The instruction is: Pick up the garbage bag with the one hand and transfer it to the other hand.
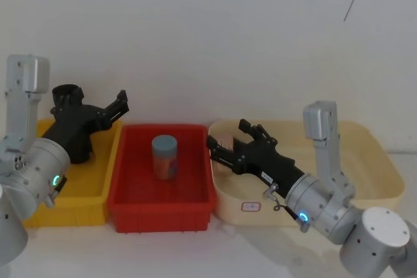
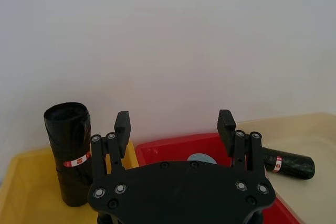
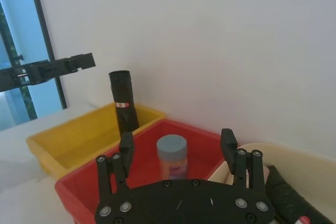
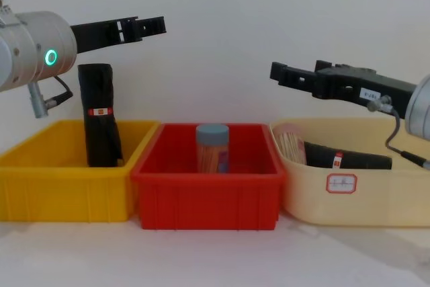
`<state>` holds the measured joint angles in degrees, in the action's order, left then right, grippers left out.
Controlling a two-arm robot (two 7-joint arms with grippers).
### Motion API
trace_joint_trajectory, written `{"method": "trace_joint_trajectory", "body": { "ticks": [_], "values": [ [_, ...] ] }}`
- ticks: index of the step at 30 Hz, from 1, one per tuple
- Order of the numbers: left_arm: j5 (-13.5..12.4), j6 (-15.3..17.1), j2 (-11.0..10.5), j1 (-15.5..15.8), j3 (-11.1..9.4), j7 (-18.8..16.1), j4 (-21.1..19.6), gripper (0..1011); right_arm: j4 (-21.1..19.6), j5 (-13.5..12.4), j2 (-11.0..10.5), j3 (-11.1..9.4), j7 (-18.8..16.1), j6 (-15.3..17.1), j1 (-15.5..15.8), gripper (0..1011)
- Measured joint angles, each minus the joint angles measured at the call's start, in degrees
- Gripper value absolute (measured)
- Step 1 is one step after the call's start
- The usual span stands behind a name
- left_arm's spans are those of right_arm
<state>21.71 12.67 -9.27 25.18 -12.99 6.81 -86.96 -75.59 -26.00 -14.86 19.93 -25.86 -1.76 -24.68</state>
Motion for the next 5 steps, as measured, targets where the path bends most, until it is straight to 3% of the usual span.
{"method": "trace_joint_trajectory", "body": {
  "ticks": [5],
  "values": [
    [0.0,0.0,0.0,0.0,0.0,0.0,0.0,1000,0.1,-0.3,0.4,0.1,-0.2,-1.3,0.7,1001]
  ]
}}
